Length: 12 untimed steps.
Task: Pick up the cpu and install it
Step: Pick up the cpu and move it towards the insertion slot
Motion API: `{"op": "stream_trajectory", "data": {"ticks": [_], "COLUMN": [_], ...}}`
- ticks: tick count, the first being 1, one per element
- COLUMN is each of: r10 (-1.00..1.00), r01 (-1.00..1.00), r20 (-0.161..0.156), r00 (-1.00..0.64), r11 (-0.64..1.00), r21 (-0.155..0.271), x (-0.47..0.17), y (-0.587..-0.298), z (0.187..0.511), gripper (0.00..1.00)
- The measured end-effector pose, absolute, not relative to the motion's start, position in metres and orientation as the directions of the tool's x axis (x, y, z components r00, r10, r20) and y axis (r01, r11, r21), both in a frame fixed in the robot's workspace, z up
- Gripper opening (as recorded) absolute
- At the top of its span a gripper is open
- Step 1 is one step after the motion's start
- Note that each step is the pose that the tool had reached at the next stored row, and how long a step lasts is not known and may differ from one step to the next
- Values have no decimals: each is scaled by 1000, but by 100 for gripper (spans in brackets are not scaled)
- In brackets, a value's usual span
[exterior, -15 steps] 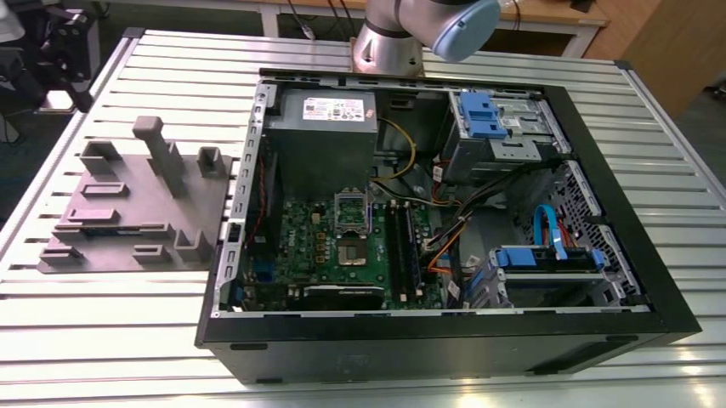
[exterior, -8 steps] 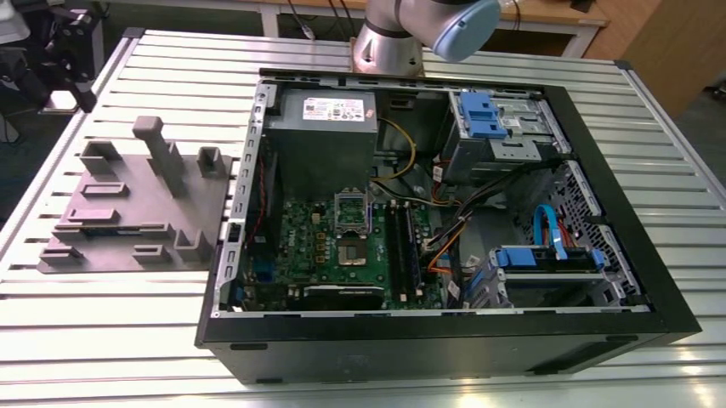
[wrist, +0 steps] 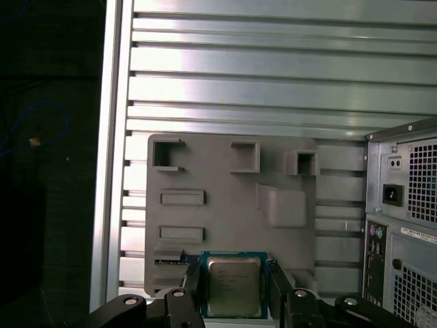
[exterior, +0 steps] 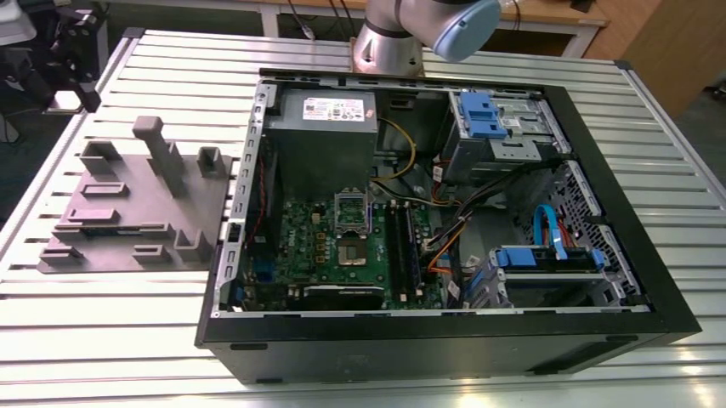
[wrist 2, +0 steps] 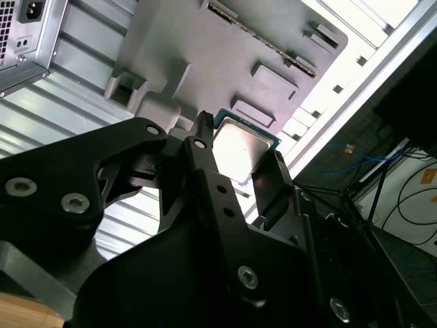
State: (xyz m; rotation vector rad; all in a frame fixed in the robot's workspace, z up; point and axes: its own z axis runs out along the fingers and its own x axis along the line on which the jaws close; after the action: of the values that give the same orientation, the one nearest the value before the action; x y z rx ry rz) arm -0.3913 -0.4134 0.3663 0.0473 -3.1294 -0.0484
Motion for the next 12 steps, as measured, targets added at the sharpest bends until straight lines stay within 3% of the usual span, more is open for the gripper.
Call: {"op": "stream_trajectory", "data": {"ticks": [12], "r10": [-30], "r01": [-30], "r20": [11], "r00": [-999], "r11": [999], "r21": [31], "x": [-386], "y": [-413], "z": [366], "gripper": [47]}}
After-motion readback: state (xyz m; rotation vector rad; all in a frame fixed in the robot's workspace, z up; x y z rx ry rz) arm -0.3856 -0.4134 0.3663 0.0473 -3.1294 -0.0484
